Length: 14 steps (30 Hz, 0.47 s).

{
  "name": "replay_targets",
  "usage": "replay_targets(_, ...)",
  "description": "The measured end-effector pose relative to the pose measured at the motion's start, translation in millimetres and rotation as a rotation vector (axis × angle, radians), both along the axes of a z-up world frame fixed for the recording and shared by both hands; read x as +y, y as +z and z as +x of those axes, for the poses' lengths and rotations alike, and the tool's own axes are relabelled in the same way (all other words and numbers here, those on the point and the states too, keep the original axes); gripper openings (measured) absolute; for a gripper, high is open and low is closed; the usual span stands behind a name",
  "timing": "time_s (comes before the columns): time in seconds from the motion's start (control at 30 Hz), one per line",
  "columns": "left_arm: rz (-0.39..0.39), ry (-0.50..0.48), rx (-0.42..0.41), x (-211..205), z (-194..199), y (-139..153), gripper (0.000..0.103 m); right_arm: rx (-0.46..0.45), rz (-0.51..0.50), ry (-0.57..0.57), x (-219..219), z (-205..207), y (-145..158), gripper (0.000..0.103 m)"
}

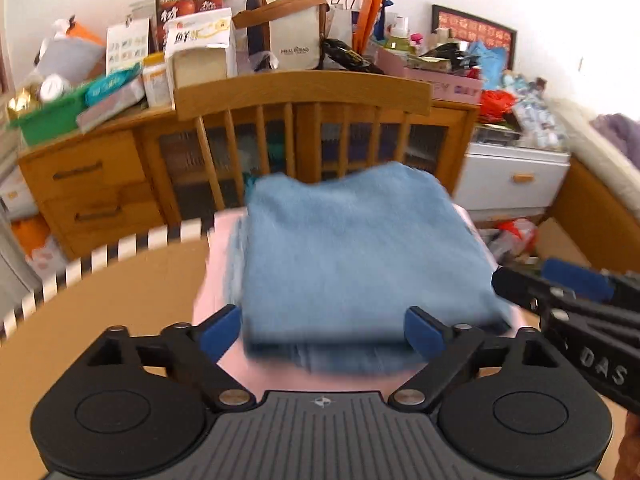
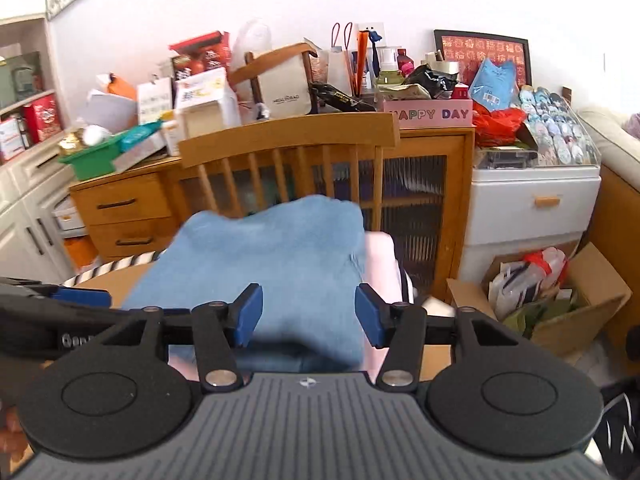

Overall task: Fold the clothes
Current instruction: 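Open both grippers to release the jeans on the pink cloth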

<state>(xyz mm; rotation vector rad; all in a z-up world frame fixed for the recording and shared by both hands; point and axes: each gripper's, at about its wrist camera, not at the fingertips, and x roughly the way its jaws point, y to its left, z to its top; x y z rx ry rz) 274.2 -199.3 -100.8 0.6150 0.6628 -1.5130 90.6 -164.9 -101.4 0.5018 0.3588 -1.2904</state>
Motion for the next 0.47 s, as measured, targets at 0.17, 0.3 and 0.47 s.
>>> replay_targets(0.17, 0.021, 0.034, 0.026, 45, -2, -3, 0.099, -0.008, 0.037, 0.030, 42, -4, 9, 0.063)
replay_targets(0.3, 0.032, 0.051, 0.015, 61, -3, 0, 0.101, 0.006, 0.061, 0.040, 54, -4, 14, 0.064)
replay_targets(0.47, 0.024, 0.054, 0.006, 69, -3, 8, 0.100, -0.014, 0.075, 0.041, 52, -5, 18, 0.064)
